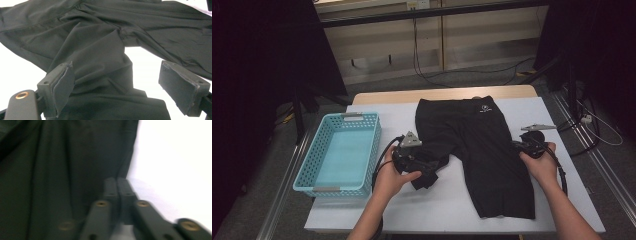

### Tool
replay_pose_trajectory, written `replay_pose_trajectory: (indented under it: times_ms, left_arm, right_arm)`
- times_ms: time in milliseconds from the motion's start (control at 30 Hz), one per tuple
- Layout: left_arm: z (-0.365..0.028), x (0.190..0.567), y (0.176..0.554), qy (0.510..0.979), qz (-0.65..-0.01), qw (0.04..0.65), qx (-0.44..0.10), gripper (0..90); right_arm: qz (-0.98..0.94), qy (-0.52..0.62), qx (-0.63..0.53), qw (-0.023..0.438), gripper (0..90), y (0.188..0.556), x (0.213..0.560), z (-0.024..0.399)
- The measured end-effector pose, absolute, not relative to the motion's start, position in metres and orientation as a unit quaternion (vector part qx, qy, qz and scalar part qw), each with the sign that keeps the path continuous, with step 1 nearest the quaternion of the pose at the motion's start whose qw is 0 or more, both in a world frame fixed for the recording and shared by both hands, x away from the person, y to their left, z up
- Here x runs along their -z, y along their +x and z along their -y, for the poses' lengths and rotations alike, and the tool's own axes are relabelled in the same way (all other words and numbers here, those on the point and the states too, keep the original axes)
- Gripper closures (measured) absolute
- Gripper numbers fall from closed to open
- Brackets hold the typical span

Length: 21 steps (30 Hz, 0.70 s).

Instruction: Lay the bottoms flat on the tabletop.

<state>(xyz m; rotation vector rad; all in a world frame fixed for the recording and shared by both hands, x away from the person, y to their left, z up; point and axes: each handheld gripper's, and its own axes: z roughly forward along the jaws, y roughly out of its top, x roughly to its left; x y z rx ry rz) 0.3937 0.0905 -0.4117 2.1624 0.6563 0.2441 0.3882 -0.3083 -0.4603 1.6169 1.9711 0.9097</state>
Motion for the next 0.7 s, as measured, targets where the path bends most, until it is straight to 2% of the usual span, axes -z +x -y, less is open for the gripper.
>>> replay_pose_trajectory:
  times_ms: [300, 333, 500, 633, 700]
  left_arm:
    - [-0.090, 0.413, 0.394, 0.864, -0.261, 0.419, -0.098, 14.0]
    - [-0.090, 0.413, 0.394, 0.864, -0.261, 0.419, -0.099, 14.0]
    - [-0.090, 0.413, 0.394, 0.864, -0.261, 0.418, -0.099, 14.0]
    - [-0.090, 0.413, 0.393, 0.865, -0.260, 0.418, -0.099, 13.9]
    - [-0.091, 0.412, 0.393, 0.864, -0.261, 0.419, -0.097, 13.8]
  right_arm:
    - [-0.688, 0.601, -0.327, 0.241, 90.0, 0.398, 0.457, 0.328]
    - [-0.689, 0.600, -0.325, 0.244, 87.7, 0.398, 0.458, 0.326]
    - [-0.700, 0.585, -0.302, 0.276, 64.3, 0.391, 0.451, 0.317]
    - [-0.716, 0.560, -0.300, 0.290, 52.7, 0.377, 0.439, 0.302]
    - [-0.726, 0.547, -0.311, 0.278, 48.7, 0.368, 0.436, 0.293]
